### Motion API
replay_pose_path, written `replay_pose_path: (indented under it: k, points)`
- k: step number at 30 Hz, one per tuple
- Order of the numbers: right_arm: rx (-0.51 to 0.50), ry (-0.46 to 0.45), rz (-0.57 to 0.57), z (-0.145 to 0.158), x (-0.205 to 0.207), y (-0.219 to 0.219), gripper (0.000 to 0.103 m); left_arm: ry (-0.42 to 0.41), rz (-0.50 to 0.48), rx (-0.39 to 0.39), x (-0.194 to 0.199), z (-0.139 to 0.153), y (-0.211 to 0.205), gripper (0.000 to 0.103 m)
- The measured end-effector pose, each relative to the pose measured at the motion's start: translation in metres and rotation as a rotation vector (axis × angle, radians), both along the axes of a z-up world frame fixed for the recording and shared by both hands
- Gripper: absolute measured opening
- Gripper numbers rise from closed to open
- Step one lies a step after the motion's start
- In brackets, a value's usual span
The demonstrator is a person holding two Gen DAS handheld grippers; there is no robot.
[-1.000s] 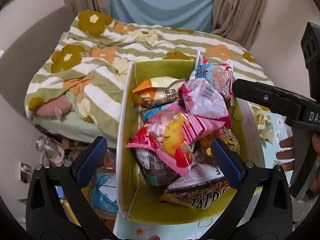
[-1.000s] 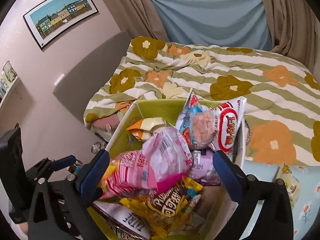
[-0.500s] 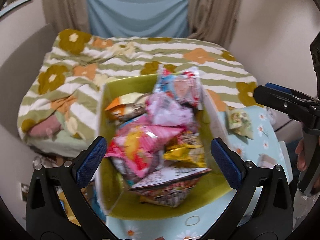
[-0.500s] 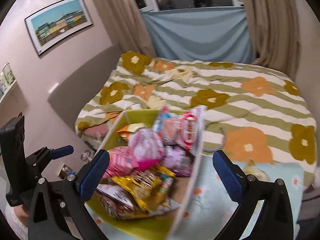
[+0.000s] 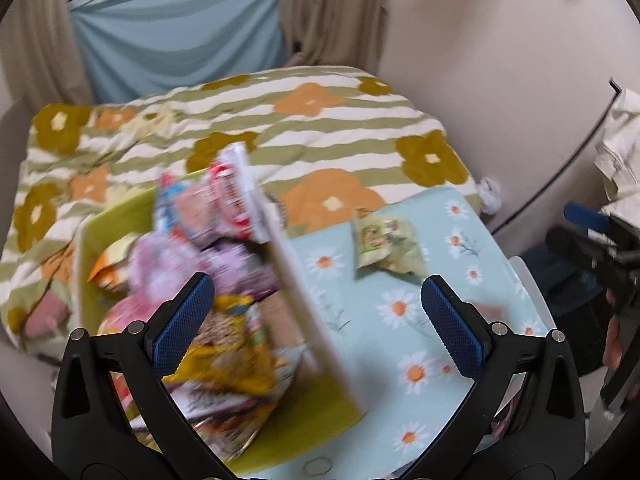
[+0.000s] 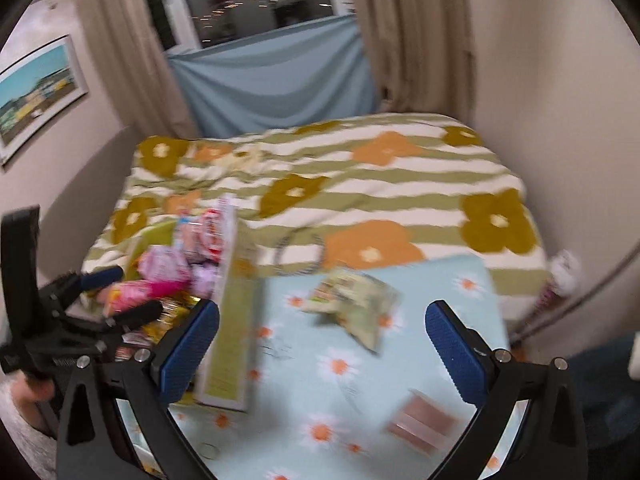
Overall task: Organize snacks
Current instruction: 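Move both tools back toward the last two snacks on the table, then grasp the pale green snack bag with the left tool while the right tool grasps the pink wrapped cake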
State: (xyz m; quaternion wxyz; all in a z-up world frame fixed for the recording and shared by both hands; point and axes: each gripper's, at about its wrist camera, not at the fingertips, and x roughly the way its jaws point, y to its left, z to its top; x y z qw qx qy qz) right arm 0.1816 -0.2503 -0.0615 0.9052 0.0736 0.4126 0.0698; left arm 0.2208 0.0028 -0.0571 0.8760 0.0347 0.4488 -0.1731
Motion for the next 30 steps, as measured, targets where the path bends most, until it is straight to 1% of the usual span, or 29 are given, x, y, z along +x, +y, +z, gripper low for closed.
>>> replay_pose_path:
  k: [4, 9, 12, 16, 23, 30]
  points:
    - [0.028, 0.042, -0.102, -0.016, -0.013, -0.04, 0.103, 0.033, -0.071, 0.025, 0.023, -0.012, -0.046, 0.103]
    - [0.069, 0.104, -0.208, -0.044, -0.024, -0.075, 0.103, 0.112, -0.133, 0.04, 0.055, -0.038, -0.092, 0.103]
    - [0.078, 0.148, -0.265, -0.066, -0.03, -0.089, 0.103, 0.164, -0.156, 0.062, 0.077, -0.059, -0.118, 0.103]
    - [0.114, 0.227, -0.356, -0.104, -0.039, -0.104, 0.103, 0.236, -0.179, 0.117, 0.104, -0.092, -0.147, 0.103]
    - [0.169, 0.324, -0.446, -0.157, -0.047, -0.104, 0.103, 0.358, -0.177, 0.201, 0.134, -0.15, -0.169, 0.103]
    - [0.166, 0.341, -0.5, -0.181, -0.049, -0.093, 0.103, 0.413, -0.175, 0.229, 0.147, -0.183, -0.175, 0.103]
